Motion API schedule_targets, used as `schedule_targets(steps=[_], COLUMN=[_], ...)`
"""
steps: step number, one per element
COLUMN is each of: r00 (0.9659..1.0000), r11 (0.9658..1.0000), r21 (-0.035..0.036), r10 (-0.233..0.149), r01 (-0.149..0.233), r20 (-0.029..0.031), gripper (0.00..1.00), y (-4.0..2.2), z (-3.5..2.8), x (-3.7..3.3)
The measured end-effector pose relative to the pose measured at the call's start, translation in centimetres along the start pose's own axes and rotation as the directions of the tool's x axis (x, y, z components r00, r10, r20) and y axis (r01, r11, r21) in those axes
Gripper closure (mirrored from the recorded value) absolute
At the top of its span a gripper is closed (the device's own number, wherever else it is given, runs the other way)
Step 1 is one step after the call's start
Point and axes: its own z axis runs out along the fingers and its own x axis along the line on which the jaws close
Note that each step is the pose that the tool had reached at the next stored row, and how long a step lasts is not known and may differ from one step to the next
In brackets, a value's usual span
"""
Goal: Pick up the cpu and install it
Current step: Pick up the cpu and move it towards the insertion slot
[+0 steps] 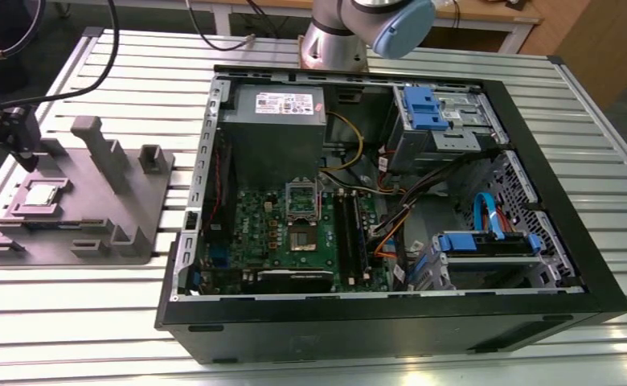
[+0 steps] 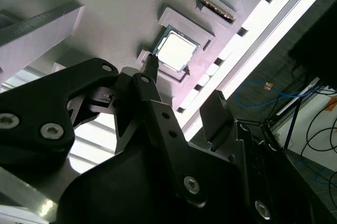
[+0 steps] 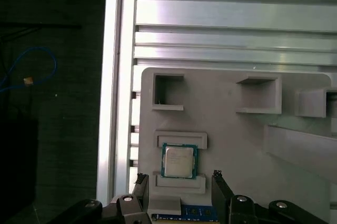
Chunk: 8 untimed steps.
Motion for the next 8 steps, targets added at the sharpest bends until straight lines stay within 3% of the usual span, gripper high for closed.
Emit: schedule_targets(steps=[8], r00=[1.0000], r11=[1.0000], r21=[-0.0001], r10=[0.000], r01=[0.000], r20=[0.0002], gripper=[0.41], y=[-0.02], z=[0.43], x=[-0.01])
